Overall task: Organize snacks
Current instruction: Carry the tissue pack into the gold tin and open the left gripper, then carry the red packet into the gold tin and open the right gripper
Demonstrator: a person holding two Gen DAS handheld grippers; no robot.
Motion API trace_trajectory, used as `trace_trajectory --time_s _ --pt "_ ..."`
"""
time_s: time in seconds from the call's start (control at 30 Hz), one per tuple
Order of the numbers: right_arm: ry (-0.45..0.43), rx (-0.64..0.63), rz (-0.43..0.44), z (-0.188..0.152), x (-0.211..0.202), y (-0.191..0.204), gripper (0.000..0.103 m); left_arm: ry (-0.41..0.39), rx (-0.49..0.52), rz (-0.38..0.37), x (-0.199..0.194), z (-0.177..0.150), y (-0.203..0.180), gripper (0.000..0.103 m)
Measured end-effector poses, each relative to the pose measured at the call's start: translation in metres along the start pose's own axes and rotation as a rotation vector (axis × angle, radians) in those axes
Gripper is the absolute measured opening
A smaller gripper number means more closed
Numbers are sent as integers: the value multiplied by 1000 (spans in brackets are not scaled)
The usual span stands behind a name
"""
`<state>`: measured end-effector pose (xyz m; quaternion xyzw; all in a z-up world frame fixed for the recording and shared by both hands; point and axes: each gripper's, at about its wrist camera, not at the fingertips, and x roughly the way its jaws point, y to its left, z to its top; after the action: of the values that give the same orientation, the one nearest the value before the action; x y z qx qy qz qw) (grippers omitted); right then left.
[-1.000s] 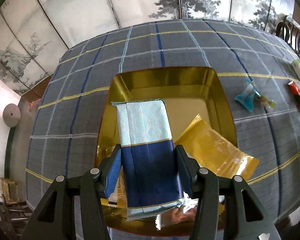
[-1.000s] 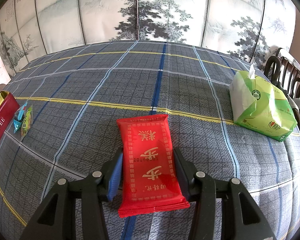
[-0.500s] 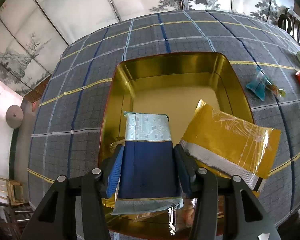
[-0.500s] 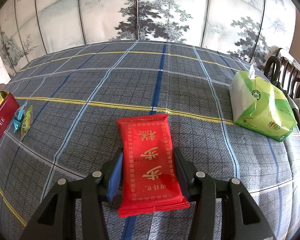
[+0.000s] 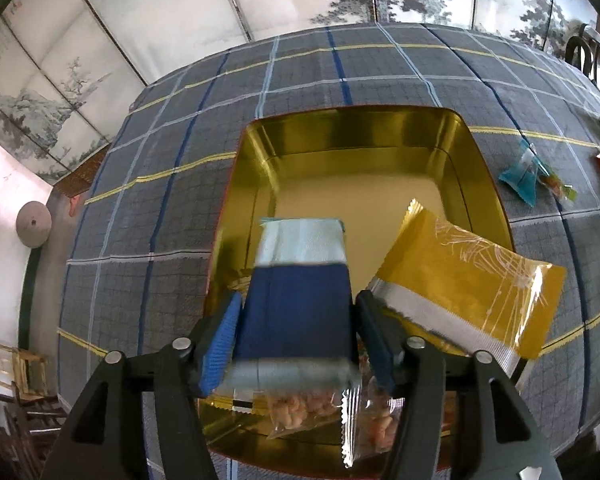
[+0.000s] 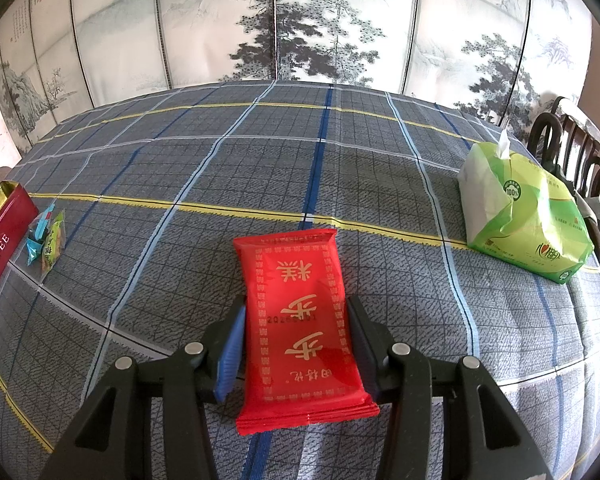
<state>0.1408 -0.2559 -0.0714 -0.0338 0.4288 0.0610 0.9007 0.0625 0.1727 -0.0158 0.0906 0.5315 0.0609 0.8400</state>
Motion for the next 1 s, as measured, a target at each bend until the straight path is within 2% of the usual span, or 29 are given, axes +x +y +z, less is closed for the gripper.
trace_trajectory --time_s 0.23,0.63,0.8,1.0 --pt "0 0 0 0 0 1 49 -33 -19 -15 -13 -2 -1 70" --pt "1 19 -30 0 -1 -1 47 -102 -85 17 -44 -10 3 76" --pt "17 55 -56 2 -1 0 47 -146 -129 46 -61 -22 8 82" --pt "32 89 -96 4 0 3 46 -167 -156 35 -71 -33 8 85"
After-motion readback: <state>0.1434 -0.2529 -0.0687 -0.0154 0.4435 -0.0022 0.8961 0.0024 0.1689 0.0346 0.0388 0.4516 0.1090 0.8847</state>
